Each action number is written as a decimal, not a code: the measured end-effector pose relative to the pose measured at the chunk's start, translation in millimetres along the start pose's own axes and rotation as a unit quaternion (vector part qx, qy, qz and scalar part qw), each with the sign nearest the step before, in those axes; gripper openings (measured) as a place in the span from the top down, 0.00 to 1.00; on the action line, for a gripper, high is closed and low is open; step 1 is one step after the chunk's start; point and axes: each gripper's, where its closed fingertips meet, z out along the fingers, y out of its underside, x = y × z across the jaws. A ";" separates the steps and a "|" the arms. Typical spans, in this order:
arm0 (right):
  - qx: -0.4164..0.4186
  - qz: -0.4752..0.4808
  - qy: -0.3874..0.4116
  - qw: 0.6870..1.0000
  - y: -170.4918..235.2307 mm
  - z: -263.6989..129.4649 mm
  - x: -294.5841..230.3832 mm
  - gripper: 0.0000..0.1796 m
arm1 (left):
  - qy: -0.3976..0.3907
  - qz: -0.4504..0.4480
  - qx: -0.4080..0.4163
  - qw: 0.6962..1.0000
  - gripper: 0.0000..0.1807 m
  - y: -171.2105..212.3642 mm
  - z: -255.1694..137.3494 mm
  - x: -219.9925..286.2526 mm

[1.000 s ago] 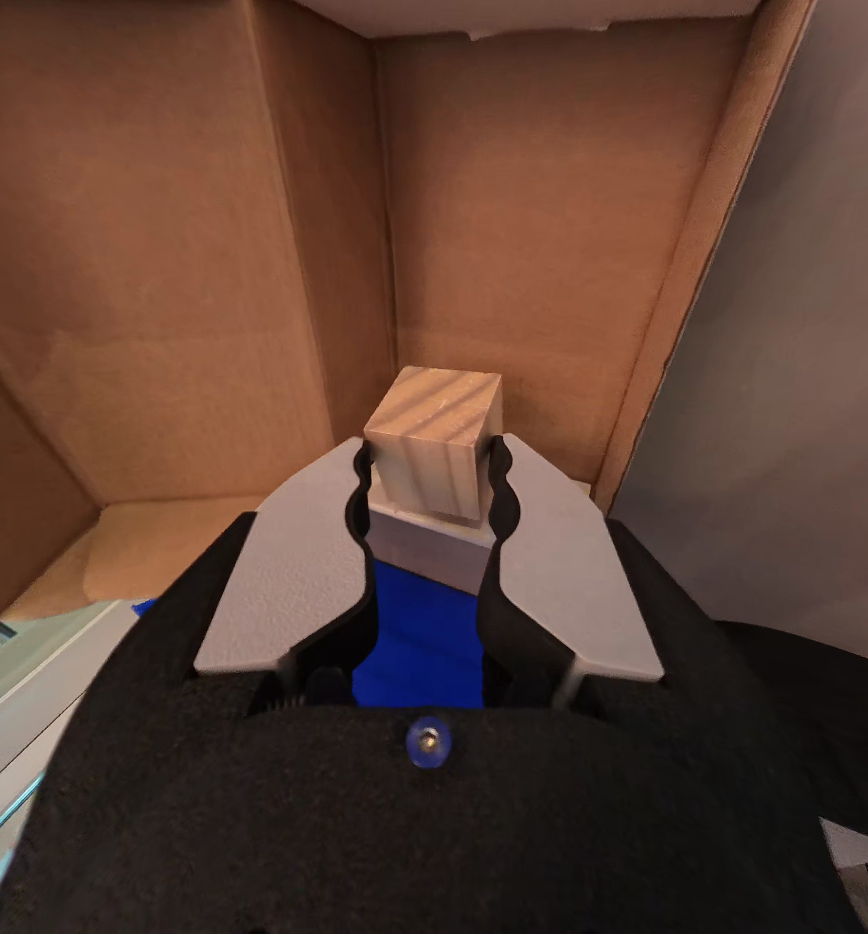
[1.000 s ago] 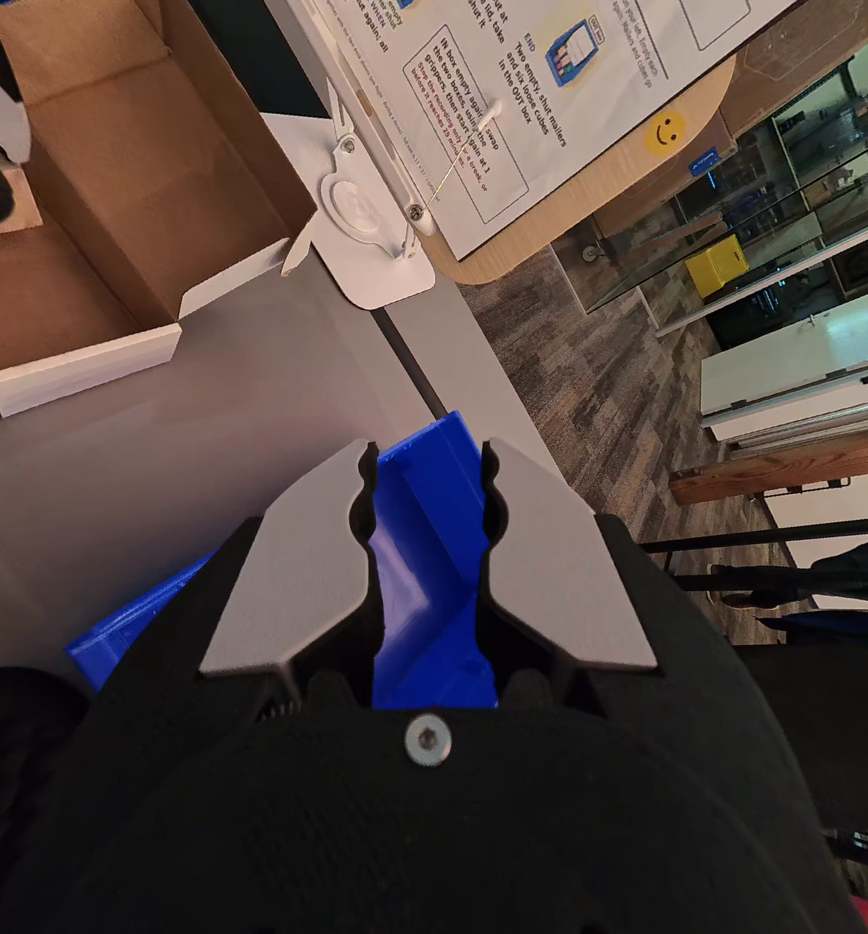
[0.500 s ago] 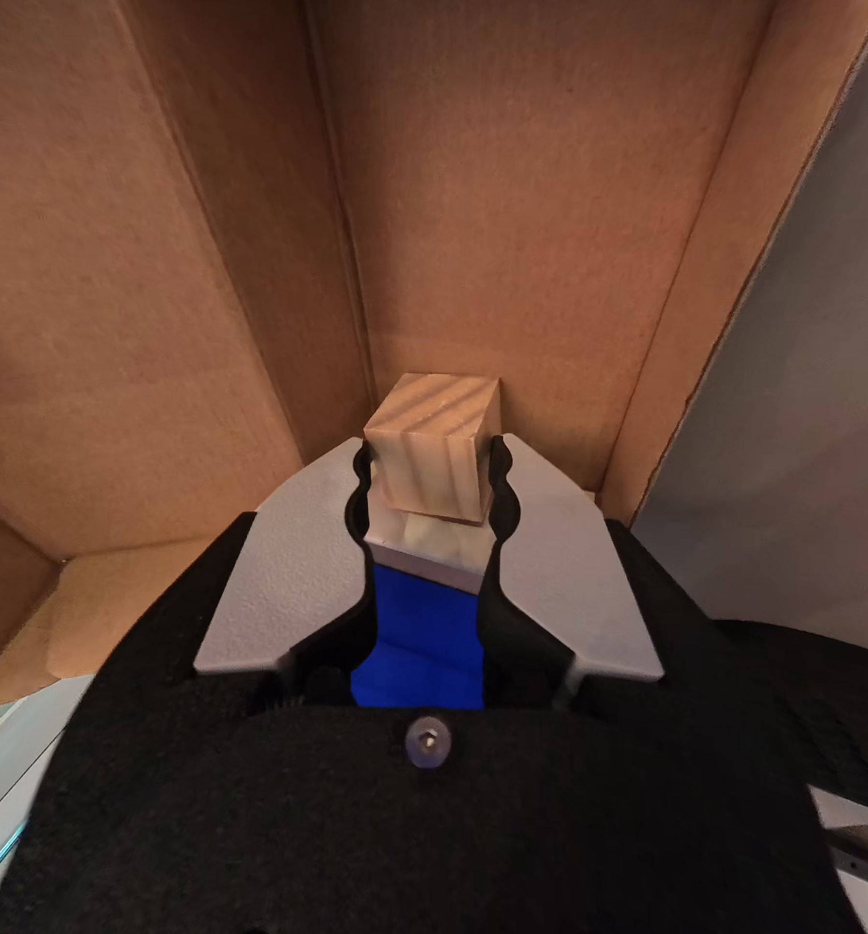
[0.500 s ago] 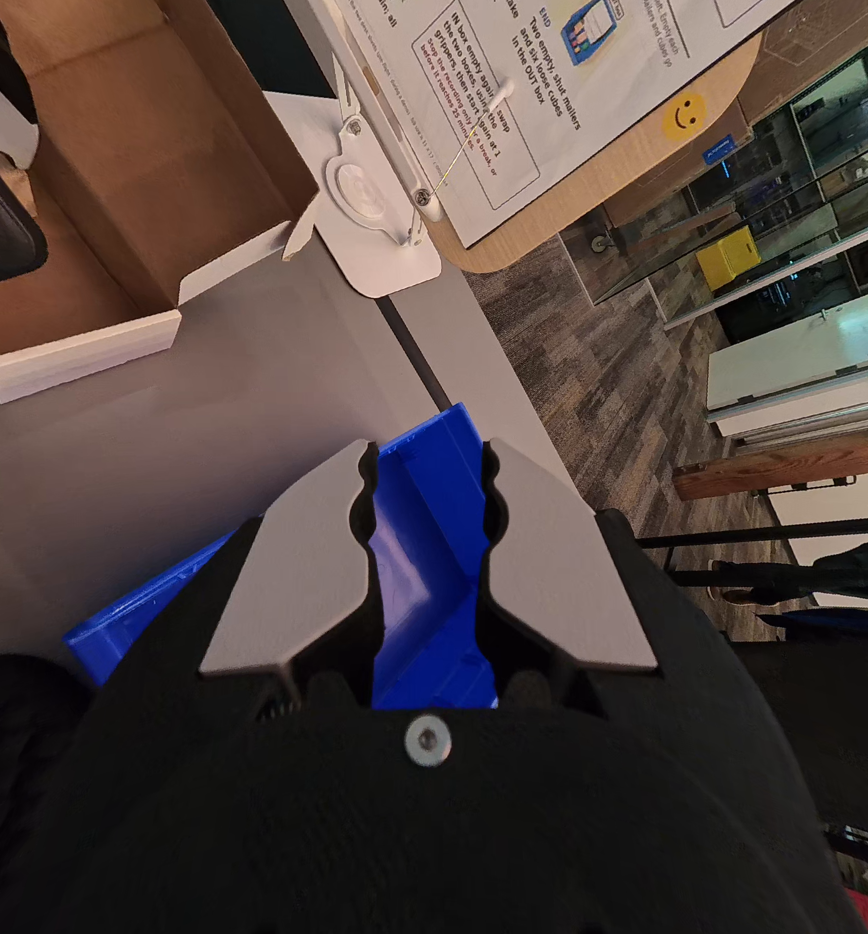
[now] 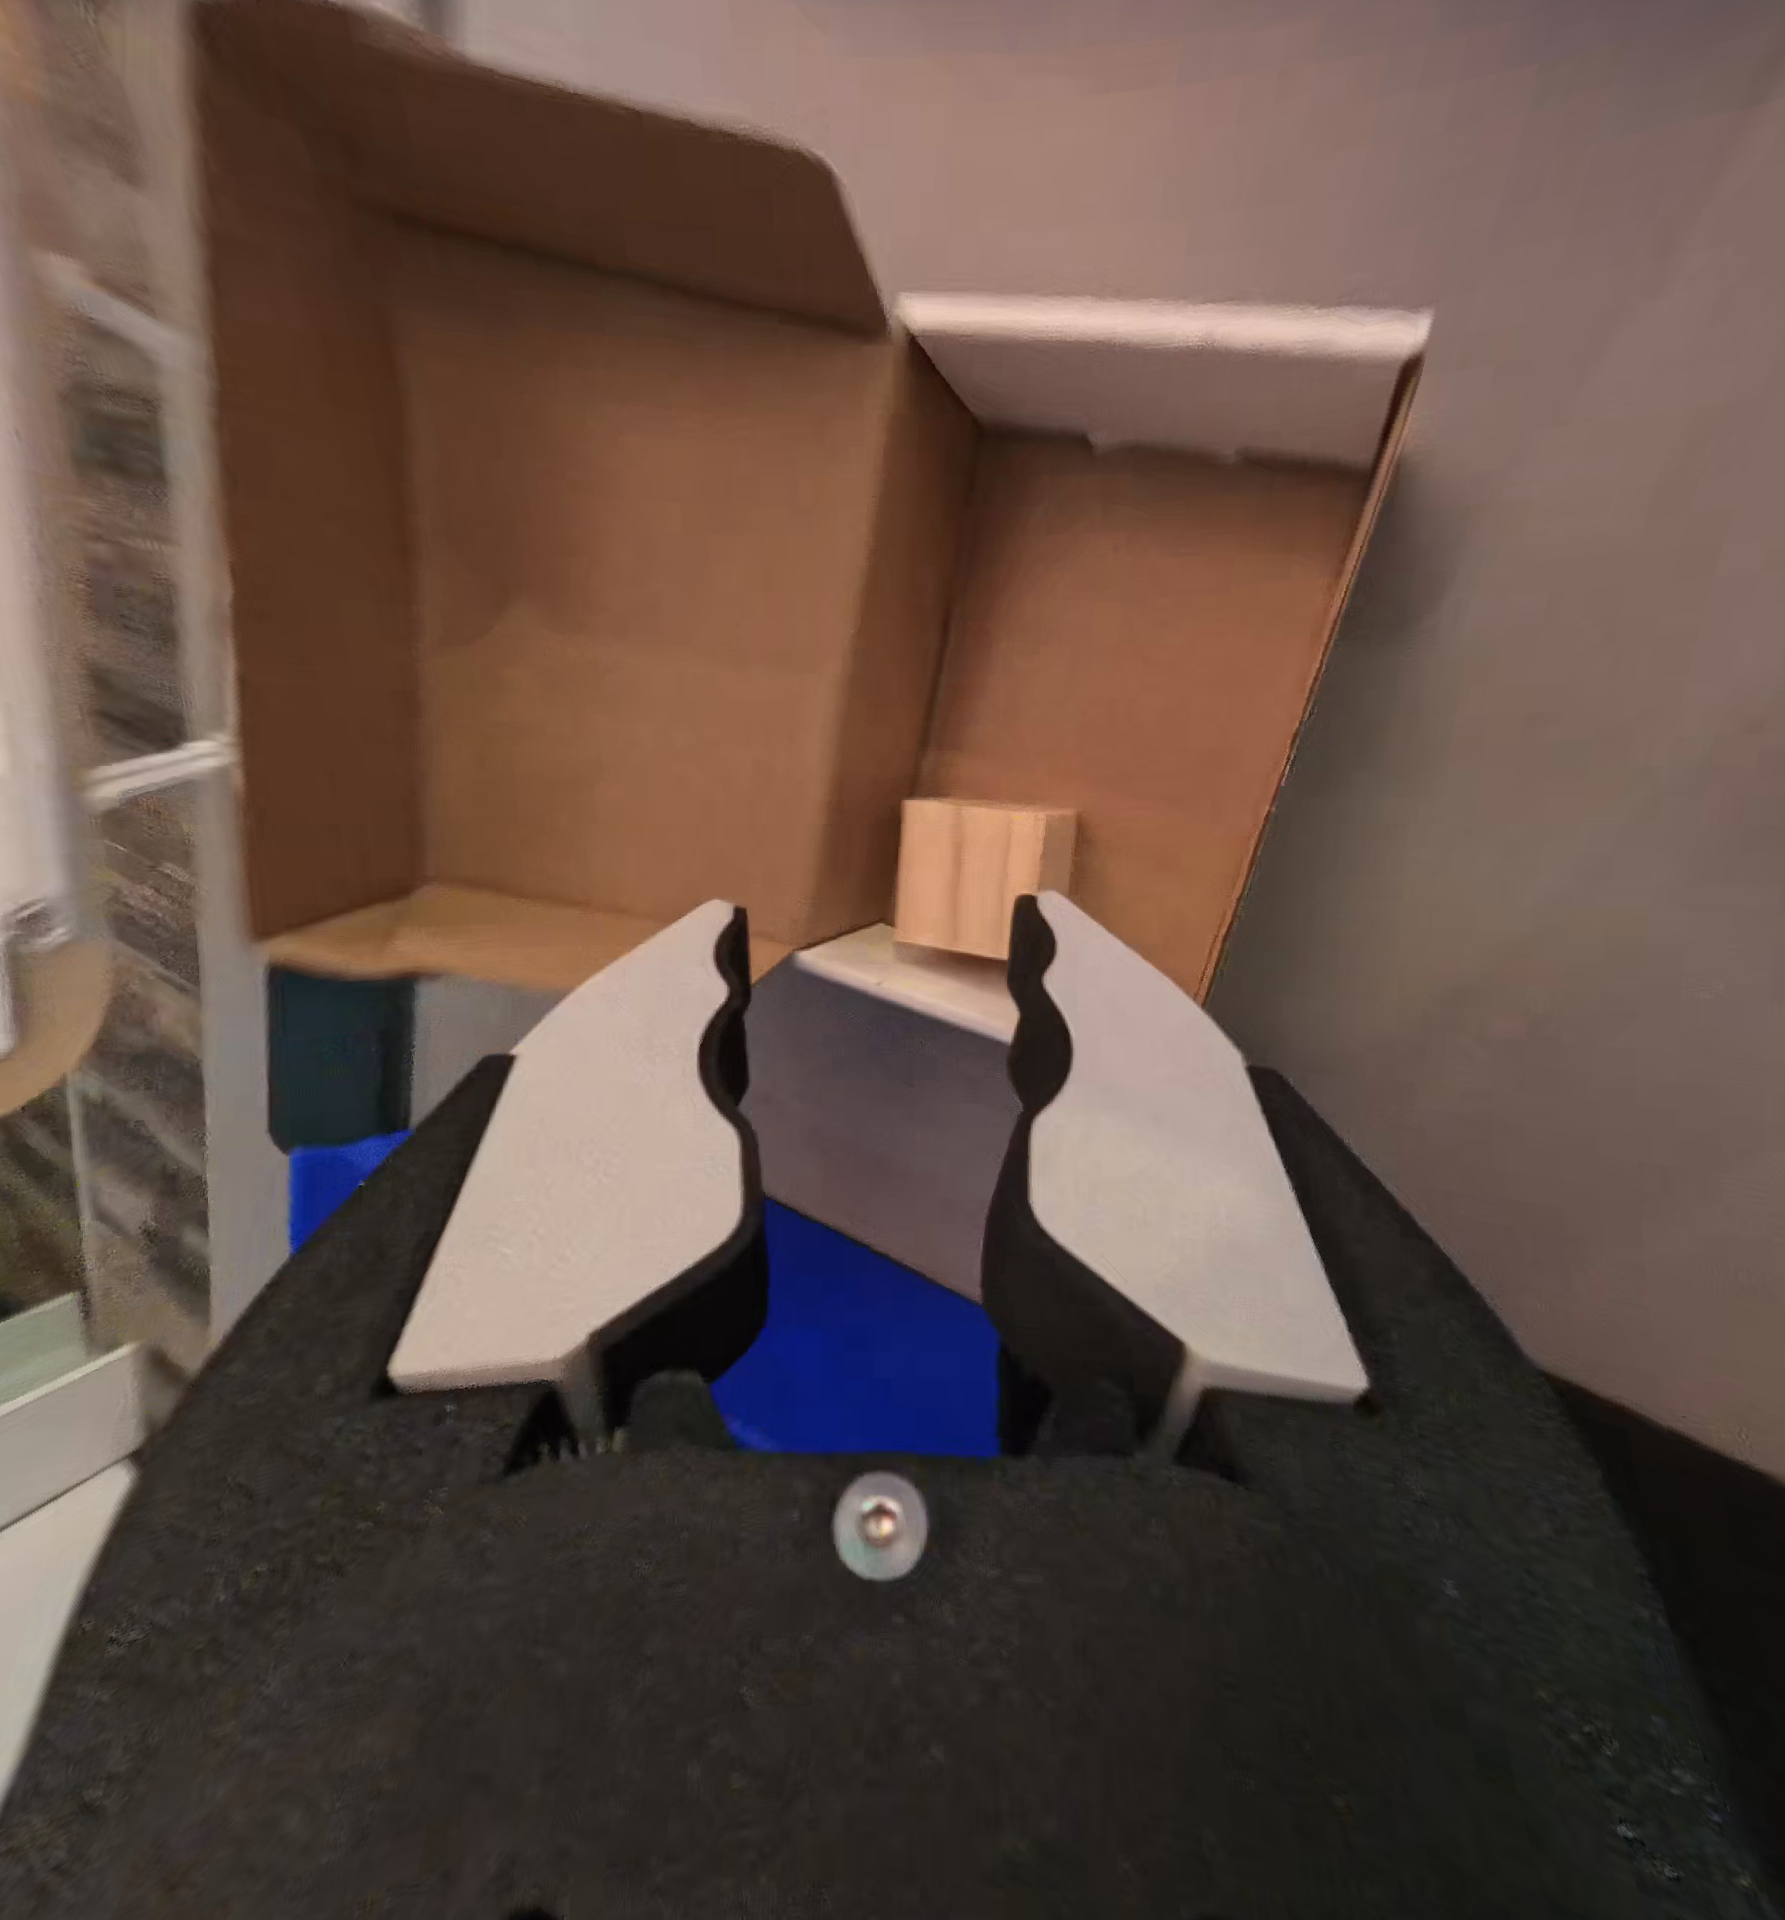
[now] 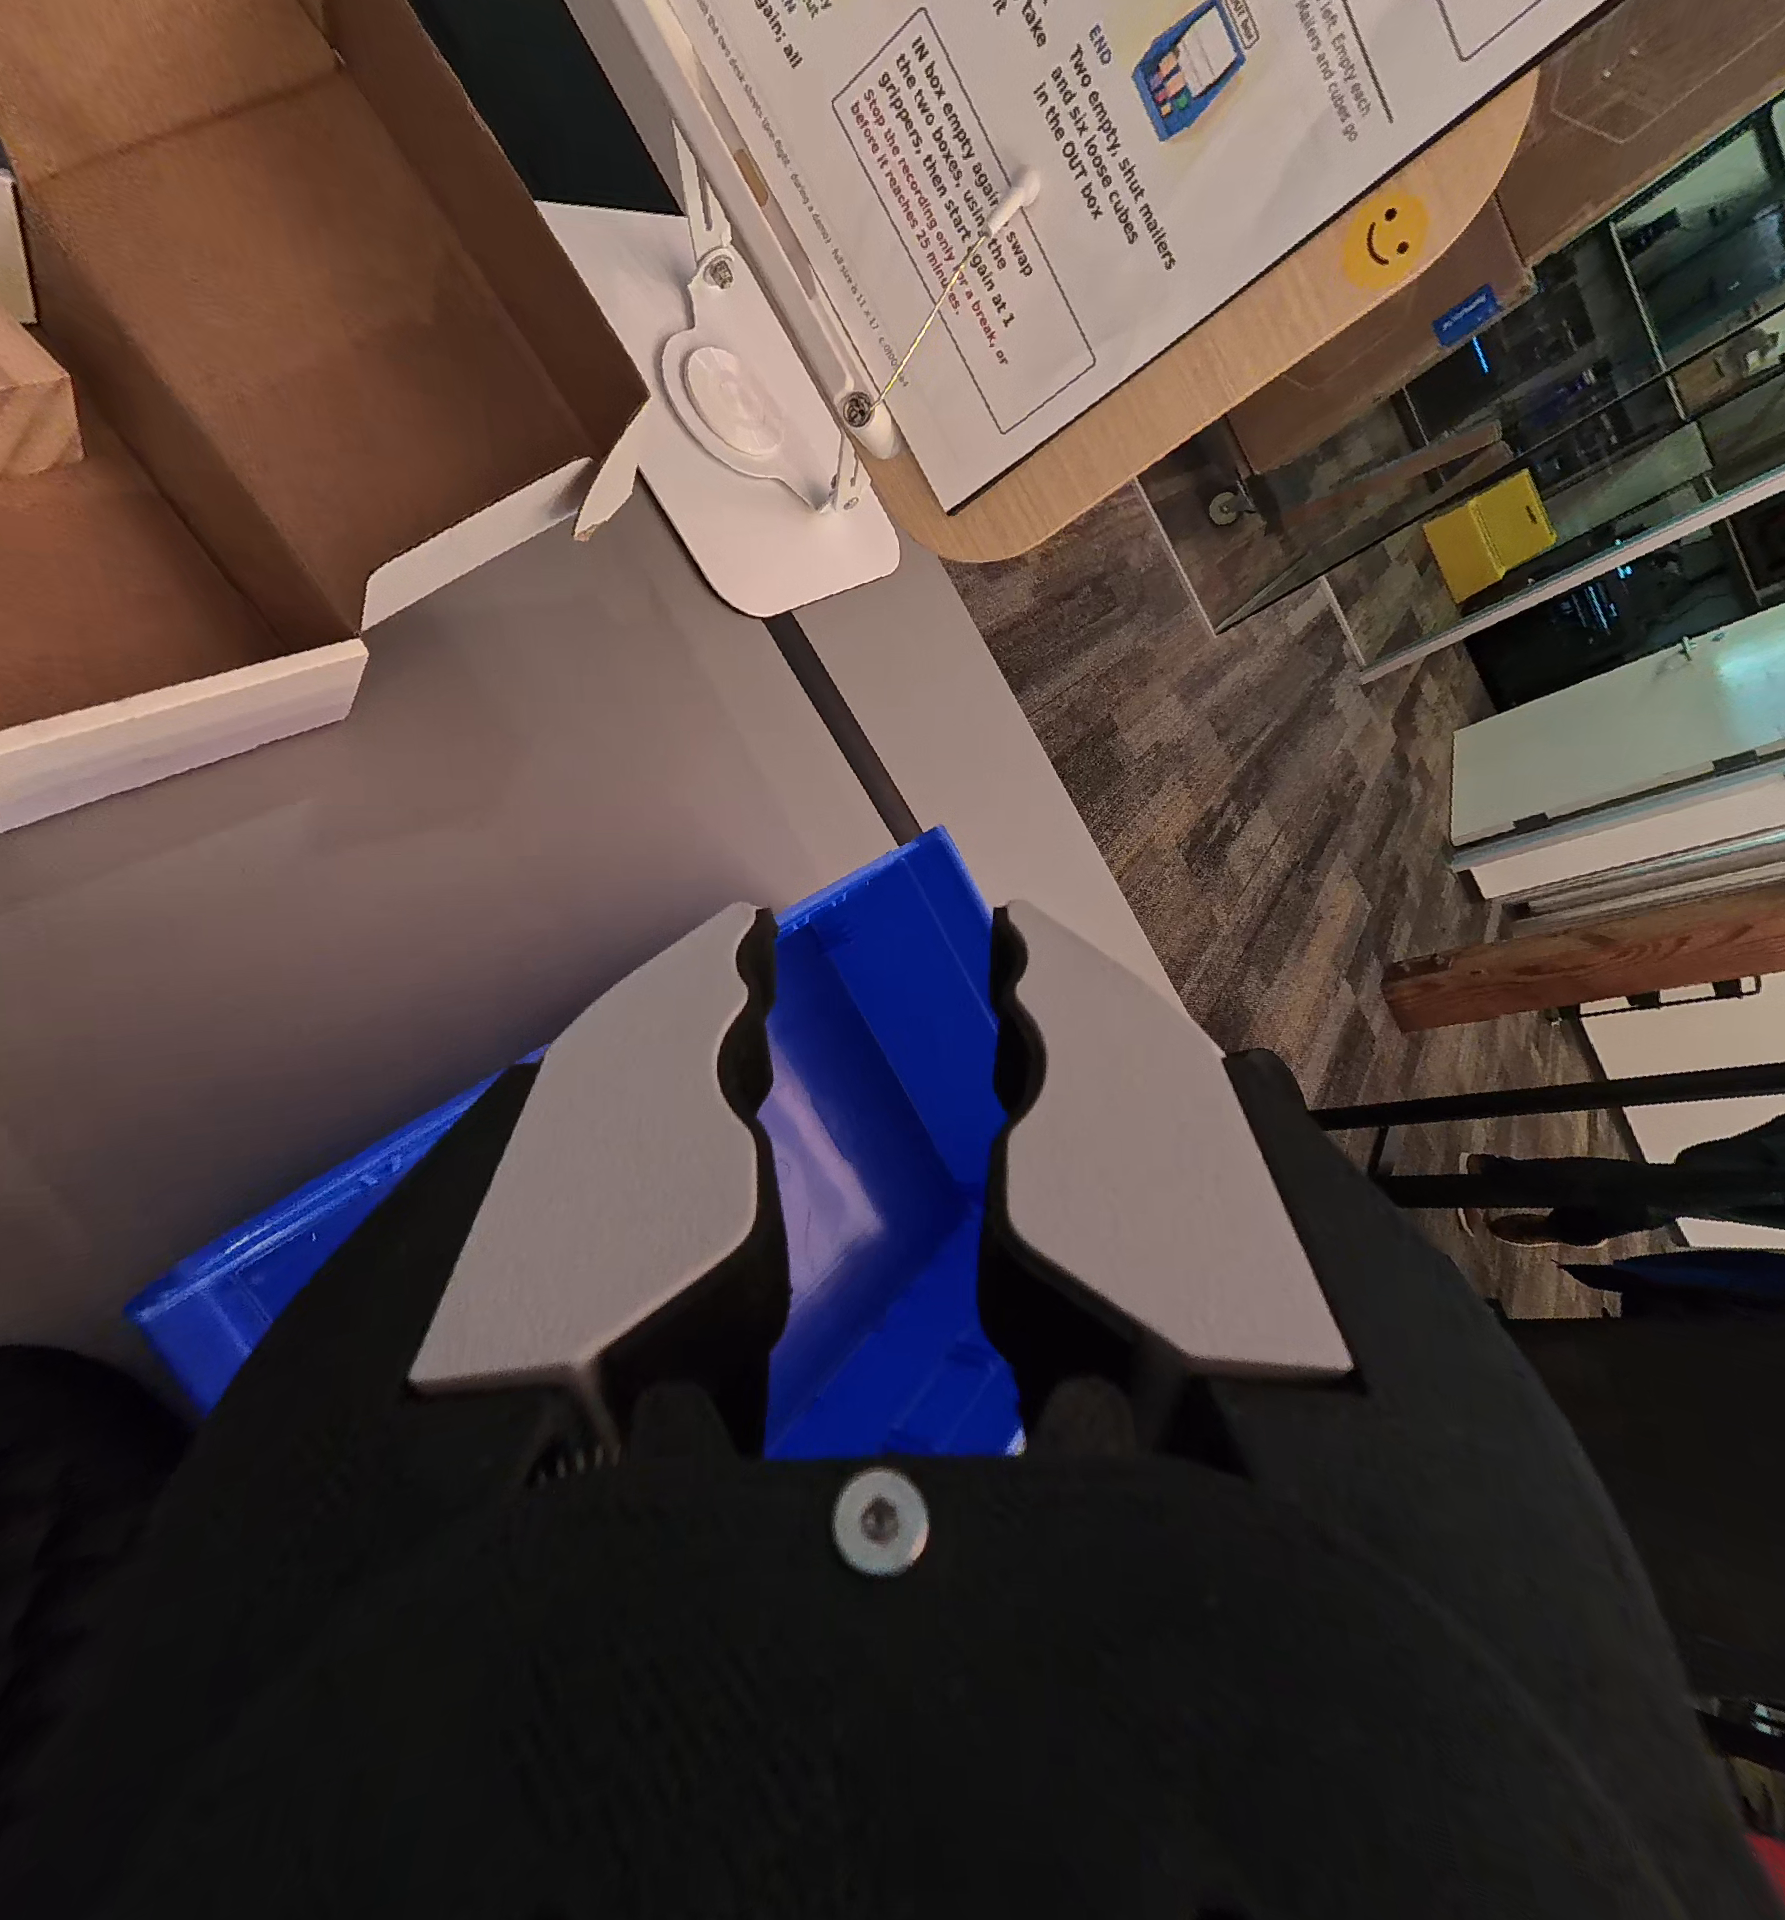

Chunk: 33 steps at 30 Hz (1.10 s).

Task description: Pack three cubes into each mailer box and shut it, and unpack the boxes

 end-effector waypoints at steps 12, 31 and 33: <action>-0.014 -0.015 -0.001 1.000 -2.6 3.1 -5.8 0.77 | -0.099 -0.137 -0.001 0.986 0.73 148.2 -90.7 -34.4; -0.046 -0.012 -0.012 0.999 12.3 11.1 -9.7 0.77 | 0.050 -0.211 -0.133 0.967 0.78 273.9 -10.0 6.4; -0.049 -0.014 -0.015 0.999 12.5 12.1 -10.9 0.77 | 0.057 -0.213 -0.136 0.966 0.82 274.5 -6.7 5.9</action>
